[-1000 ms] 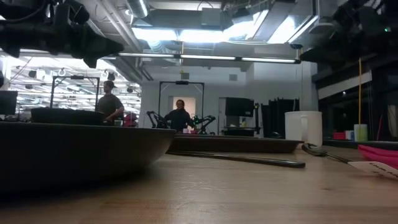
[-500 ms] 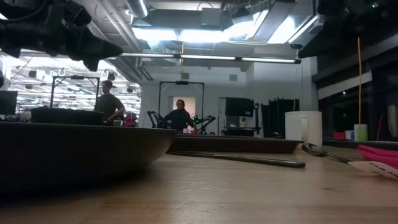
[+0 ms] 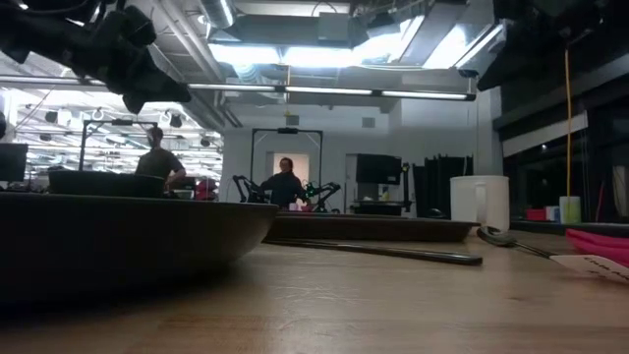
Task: Set up tray
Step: Put the white mug on the brown serving tray
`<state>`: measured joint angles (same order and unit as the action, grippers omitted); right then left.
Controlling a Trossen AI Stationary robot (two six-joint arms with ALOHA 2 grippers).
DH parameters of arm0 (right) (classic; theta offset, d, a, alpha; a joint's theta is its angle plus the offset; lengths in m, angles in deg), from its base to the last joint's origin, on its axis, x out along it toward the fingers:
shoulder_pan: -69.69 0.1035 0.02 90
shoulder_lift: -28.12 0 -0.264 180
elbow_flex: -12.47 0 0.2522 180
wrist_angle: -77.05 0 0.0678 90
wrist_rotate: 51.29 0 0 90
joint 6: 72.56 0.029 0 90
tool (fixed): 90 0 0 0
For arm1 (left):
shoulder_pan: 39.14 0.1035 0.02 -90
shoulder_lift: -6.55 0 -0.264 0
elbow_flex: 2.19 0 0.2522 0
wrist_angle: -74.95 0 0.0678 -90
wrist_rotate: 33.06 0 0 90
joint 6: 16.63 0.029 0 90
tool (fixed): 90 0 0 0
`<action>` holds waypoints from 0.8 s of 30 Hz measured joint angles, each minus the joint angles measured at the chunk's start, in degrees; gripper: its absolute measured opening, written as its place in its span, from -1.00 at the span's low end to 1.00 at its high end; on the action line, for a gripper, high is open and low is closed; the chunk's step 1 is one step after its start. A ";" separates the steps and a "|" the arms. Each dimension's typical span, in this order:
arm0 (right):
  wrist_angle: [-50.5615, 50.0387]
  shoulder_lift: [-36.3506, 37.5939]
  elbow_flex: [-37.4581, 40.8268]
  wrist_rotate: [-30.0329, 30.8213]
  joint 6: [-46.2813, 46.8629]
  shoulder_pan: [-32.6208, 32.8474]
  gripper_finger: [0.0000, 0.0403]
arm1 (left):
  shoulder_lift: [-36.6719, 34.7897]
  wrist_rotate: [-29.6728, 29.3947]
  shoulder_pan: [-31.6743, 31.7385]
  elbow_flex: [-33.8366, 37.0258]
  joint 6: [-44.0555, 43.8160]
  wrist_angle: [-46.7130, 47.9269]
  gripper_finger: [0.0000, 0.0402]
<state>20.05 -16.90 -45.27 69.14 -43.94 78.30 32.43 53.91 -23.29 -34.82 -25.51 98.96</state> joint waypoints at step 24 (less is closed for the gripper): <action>-12.41 -4.30 -7.40 -15.48 3.85 -26.91 -0.88 | 10.79 -3.29 0.00 -1.57 3.86 -6.67 -0.99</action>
<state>7.64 -21.20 -52.67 53.66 -40.09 51.39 43.22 50.62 -23.29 -36.39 -21.65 92.28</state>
